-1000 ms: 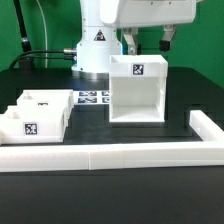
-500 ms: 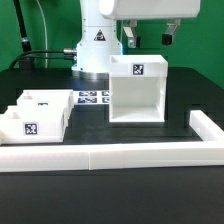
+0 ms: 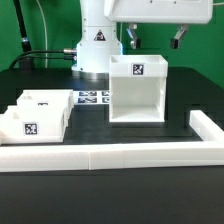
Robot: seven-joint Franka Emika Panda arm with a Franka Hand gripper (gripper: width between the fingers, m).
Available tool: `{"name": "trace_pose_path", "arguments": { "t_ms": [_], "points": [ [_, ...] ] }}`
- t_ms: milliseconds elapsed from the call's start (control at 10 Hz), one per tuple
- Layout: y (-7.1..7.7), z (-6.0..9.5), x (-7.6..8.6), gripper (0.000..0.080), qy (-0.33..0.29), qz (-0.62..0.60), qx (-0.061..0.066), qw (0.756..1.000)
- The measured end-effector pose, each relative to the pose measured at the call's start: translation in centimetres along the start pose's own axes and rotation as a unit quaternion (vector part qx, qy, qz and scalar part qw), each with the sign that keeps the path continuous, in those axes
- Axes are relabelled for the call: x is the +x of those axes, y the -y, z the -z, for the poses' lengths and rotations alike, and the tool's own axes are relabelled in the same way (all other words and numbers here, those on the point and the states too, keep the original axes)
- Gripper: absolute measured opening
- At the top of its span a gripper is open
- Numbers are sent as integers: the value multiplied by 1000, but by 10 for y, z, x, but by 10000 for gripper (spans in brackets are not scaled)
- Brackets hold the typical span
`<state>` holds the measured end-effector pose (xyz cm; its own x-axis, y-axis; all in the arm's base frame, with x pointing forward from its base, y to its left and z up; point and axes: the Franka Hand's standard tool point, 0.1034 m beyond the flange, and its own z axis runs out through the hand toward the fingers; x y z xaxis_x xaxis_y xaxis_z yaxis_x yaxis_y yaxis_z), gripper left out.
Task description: Assemble drawer
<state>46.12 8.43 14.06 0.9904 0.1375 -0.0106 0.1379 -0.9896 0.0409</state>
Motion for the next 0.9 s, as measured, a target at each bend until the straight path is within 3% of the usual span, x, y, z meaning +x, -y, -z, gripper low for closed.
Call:
{"name": "trace_pose_path", "arguments": {
  "t_ms": [200,600,700,900],
  "points": [
    [5,-8,-4,650,9,-38,26,999],
    [5,-8,-4,650,9,-38,25,999],
    [6,-9,-4,650,7,-45,30,998],
    [14,-20,-14,650,-5,-92,59,994]
  ]
}}
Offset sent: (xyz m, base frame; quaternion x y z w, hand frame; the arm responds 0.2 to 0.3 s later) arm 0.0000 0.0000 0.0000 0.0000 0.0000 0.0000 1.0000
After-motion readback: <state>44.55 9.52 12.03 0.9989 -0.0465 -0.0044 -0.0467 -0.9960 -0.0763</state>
